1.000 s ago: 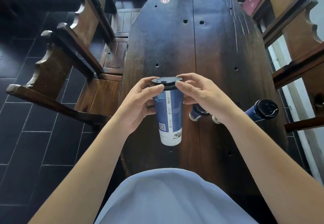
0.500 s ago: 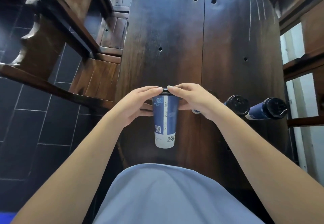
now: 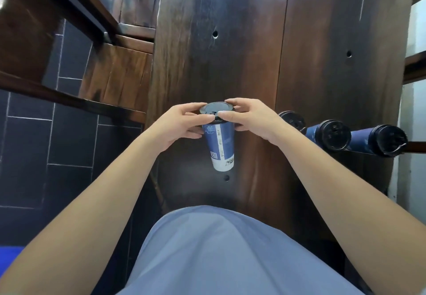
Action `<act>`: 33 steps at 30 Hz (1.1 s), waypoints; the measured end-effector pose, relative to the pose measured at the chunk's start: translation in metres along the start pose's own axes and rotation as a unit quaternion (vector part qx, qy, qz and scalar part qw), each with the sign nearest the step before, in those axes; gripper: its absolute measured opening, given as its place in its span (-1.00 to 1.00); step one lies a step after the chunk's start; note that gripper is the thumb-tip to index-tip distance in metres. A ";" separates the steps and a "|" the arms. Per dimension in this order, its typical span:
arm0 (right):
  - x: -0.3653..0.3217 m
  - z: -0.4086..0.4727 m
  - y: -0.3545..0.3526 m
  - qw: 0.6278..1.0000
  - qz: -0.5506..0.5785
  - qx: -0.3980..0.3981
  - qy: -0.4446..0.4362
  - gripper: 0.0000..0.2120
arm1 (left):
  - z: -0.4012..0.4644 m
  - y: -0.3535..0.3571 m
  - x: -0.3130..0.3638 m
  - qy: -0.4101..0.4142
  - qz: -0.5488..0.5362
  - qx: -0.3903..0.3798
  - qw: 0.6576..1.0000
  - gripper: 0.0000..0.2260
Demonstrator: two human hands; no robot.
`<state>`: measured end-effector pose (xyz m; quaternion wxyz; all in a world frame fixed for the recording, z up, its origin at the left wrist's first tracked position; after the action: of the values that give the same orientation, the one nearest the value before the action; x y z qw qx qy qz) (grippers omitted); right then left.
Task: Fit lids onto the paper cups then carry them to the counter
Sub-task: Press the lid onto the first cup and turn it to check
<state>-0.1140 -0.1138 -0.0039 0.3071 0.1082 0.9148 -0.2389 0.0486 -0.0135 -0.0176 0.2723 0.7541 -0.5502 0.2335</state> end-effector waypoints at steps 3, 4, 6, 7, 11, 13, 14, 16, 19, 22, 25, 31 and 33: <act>-0.003 0.016 -0.005 0.999 -0.025 0.027 -0.028 -0.44 | 0.012 -0.006 0.009 0.041 0.027 0.015 0.999 -0.55; -0.004 0.019 -0.006 0.998 -0.029 0.038 -0.037 -0.43 | 0.015 -0.009 0.012 0.054 0.033 0.021 0.998 -0.54; -0.006 0.025 -0.007 0.997 -0.025 0.053 -0.050 -0.41 | 0.019 -0.015 0.018 0.077 0.049 0.036 0.995 -0.49; -0.007 0.028 -0.006 0.997 -0.023 0.057 -0.057 -0.39 | 0.022 -0.018 0.020 0.086 0.058 0.042 0.994 -0.46; -0.004 0.035 -0.001 0.994 -0.016 0.074 -0.074 -0.31 | 0.026 -0.024 0.024 0.122 0.109 0.055 0.985 -0.39; -0.001 0.035 0.001 0.992 -0.013 0.088 -0.086 -0.28 | 0.027 -0.023 0.024 0.150 0.130 0.058 0.978 -0.37; 0.000 0.033 0.001 0.991 -0.014 0.096 -0.092 -0.27 | 0.027 -0.022 0.022 0.163 0.135 0.059 0.975 -0.36; 0.000 0.031 0.002 0.988 -0.014 0.110 -0.105 -0.26 | 0.026 -0.021 0.018 0.178 0.134 0.059 0.973 -0.34; 0.001 0.028 0.004 0.987 -0.011 0.114 -0.116 -0.24 | 0.027 -0.021 0.012 0.196 0.132 0.054 0.970 -0.31; 0.004 0.027 0.006 0.986 -0.017 0.118 -0.119 -0.23 | 0.029 -0.022 0.008 0.205 0.134 0.048 0.968 -0.29; 0.007 0.026 0.010 0.986 -0.013 0.116 -0.119 -0.22 | 0.029 -0.023 0.003 0.202 0.131 0.046 0.970 -0.28; 0.009 0.027 0.017 0.986 -0.034 0.114 -0.117 -0.24 | 0.027 -0.025 -0.003 0.195 0.133 0.046 0.971 -0.28; 0.010 0.027 0.020 0.986 -0.035 0.111 -0.117 -0.24 | 0.024 -0.025 -0.005 0.193 0.134 0.047 0.971 -0.28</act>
<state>-0.1014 -0.1093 -0.0365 0.3898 0.0811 0.8437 -0.3601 0.0724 -0.0201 -0.0429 0.3037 0.6262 -0.5714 0.4350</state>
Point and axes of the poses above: each hand's wrist, its own z-axis towards the middle knuckle, its own y-axis out of the palm, x = y × z, the point moved 6 cm from there along z, towards the middle knuckle, and after that the axes turned 14 degrees about -z, right-handed, at the moved point
